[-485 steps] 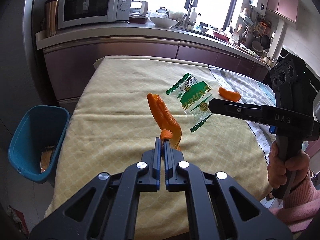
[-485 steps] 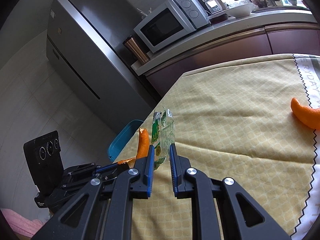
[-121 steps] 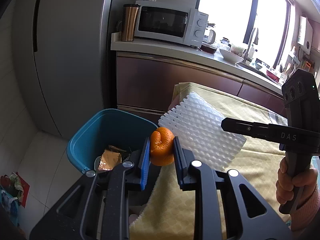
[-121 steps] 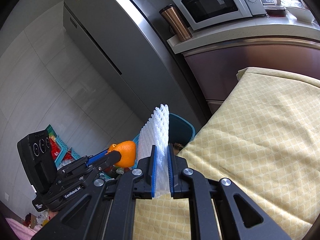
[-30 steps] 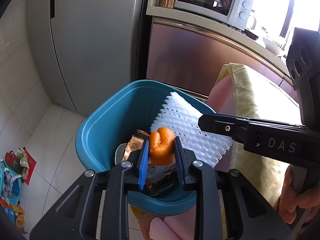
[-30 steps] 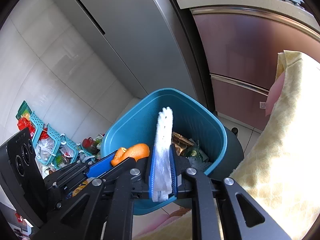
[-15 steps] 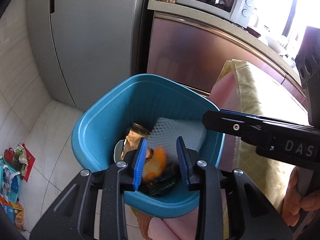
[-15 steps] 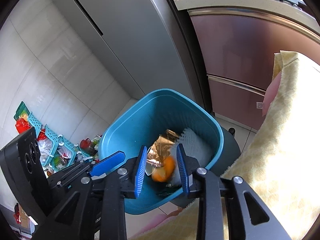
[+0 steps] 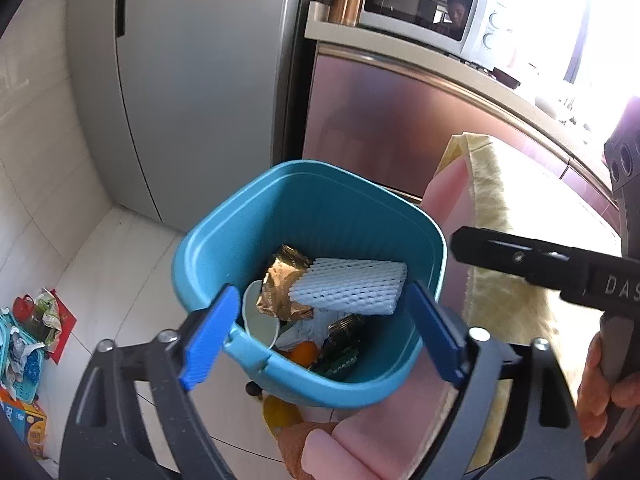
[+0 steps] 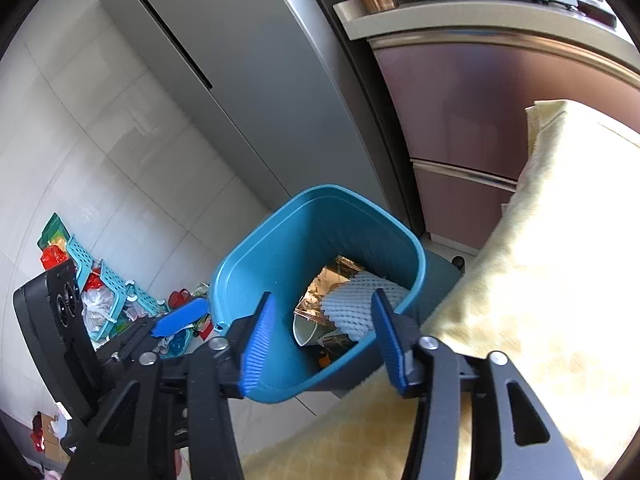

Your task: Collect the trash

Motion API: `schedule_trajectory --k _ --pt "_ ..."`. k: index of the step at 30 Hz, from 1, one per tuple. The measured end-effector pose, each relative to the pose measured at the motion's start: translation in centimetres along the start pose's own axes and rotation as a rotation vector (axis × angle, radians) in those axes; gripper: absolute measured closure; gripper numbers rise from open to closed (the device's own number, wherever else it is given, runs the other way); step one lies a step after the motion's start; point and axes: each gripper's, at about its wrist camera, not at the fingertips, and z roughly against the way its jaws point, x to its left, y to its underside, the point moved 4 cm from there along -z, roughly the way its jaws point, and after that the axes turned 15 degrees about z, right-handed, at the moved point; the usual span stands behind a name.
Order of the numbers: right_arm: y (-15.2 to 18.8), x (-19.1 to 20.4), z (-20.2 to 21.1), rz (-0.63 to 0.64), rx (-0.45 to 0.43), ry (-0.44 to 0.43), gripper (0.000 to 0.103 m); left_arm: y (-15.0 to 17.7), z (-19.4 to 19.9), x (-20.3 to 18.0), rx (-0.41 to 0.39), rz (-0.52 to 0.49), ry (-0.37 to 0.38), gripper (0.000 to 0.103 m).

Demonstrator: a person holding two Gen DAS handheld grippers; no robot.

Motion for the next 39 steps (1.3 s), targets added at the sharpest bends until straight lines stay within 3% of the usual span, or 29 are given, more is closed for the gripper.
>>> schedule_trajectory --k 3,7,13,28,39 --pt "0.4 0.1 1.4 0.011 -0.029 0.011 0.040 0.3 1.6 0.0 -0.040 -0.020 -0.010 0.006" --pt "1.0 0.6 3.7 0.028 -0.073 0.027 0.025 0.6 3.9 0.3 -0.096 -0.022 -0.019 0.006" --pt "2.3 1.3 8.6 0.092 -0.171 0.139 0.008 1.0 7.6 -0.4 -0.197 -0.029 -0.032 0.006" --pt "6.8 4.2 17.5 0.215 -0.368 0.403 0.007 2.5 13.8 -3.9 -0.368 -0.053 0.000 0.006" --pt "9.2 4.6 20.2 0.219 -0.441 0.491 0.007 4.7 17.4 -6.0 -0.488 -0.086 0.026 0.006"
